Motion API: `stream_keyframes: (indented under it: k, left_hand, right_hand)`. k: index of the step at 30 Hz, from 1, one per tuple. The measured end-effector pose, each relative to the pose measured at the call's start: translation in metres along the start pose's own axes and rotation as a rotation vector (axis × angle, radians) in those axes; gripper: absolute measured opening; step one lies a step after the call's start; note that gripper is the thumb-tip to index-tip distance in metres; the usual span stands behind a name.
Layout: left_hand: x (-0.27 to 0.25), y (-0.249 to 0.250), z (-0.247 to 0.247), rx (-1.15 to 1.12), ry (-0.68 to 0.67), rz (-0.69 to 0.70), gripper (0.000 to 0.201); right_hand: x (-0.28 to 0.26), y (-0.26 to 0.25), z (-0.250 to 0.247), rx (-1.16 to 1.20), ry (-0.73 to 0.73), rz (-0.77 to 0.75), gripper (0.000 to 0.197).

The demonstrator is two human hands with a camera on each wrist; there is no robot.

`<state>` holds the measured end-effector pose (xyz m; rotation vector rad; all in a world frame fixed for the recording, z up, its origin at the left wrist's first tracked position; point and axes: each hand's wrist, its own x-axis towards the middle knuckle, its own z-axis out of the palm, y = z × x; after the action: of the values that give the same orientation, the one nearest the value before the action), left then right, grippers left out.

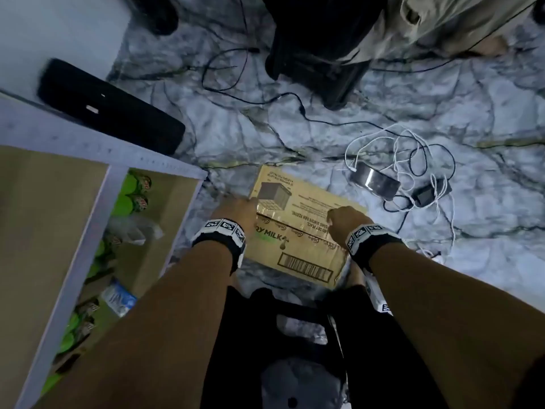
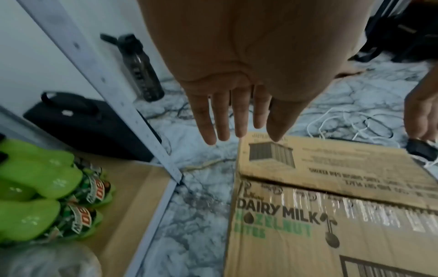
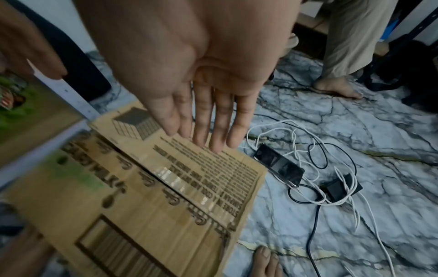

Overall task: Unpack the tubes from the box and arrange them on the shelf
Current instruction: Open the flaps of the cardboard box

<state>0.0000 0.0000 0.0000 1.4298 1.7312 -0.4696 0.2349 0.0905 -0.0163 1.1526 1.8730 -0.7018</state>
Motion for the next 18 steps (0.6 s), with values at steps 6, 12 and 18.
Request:
stream_keyframes:
  k: [6,12,18]
  left_hand:
    - [0.037,0.000,0.073,0.007,-0.059,-0.071,0.085]
    - [0.071,-0.008,0.101,-0.072,0.092,-0.087,0.080]
    - [0.093,-0.004,0.104,-0.177,0.114,-0.091,0.085]
  right_hand:
    - [0.039,0.032,0.065,0.092,0.026,0.235,0.088]
    - [0.053,0.038,0.104,0.288,0.116,0.299,0.120]
    - [0.058,0.027,0.110,0.432,0.234,0.373,0.127]
